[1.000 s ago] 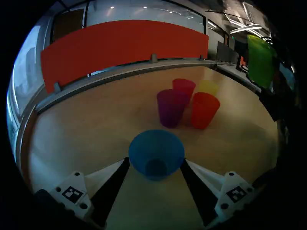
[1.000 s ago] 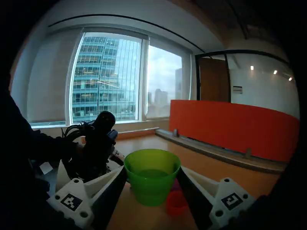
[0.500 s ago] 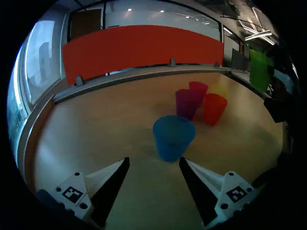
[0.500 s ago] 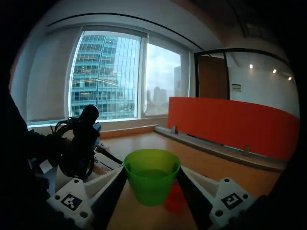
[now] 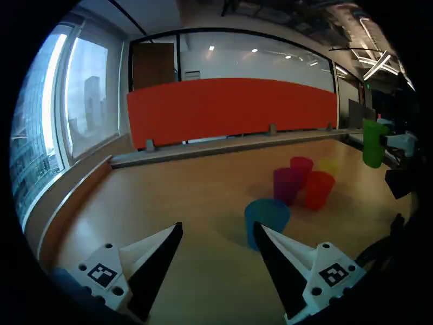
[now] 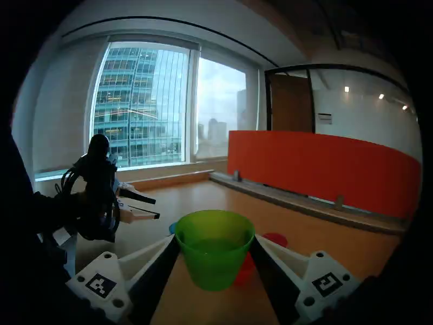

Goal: Pour water

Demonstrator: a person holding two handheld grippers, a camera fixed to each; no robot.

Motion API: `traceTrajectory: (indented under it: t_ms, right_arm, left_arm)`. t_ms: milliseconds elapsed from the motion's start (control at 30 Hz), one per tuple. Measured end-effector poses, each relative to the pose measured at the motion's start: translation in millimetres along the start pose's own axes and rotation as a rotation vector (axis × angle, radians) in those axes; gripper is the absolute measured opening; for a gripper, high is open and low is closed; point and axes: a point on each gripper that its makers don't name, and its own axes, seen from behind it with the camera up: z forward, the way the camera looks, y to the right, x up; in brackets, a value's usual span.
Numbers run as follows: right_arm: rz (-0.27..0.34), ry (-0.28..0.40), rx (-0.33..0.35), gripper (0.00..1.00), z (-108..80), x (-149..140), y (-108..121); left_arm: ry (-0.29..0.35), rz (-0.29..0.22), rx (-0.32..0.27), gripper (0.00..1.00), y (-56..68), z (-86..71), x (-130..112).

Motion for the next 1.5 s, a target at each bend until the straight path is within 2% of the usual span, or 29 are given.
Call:
traceTrajectory:
  t_ms: [267,467,700,867,1100,1500]
  right_arm:
    - [0.025,-0.018,-0.034,0.89,-11.0,-13.0,5.0]
    - [0.037,-0.026,-0.048,0.9,-14.2,-16.1,4.0]
    - [0.047,-0.035,-0.057,0.89,-14.8,-19.1,1.8]
    - [0.058,-0.044,-0.076,0.9,-16.7,-26.2,5.5]
    - [0.085,-0.039,-0.098,0.9,-18.1,-27.3,10.5]
    - [0.084,-0.023,-0.123,0.89,-23.7,-19.6,16.0]
  left_arm:
    - [0.182,-0.047,0.074,0.96,-4.2,-15.3,29.0]
    - [0.25,-0.069,0.137,0.96,-9.4,-20.9,36.1]
    - [0.3,-0.068,0.192,0.96,-15.9,-23.4,39.0]
    - [0.324,-0.055,0.216,0.96,-15.4,-25.3,39.9]
    - [0.361,-0.047,0.228,0.96,-11.6,-25.7,41.2]
    - [0.385,-0.086,0.217,0.96,-6.5,-19.0,33.3]
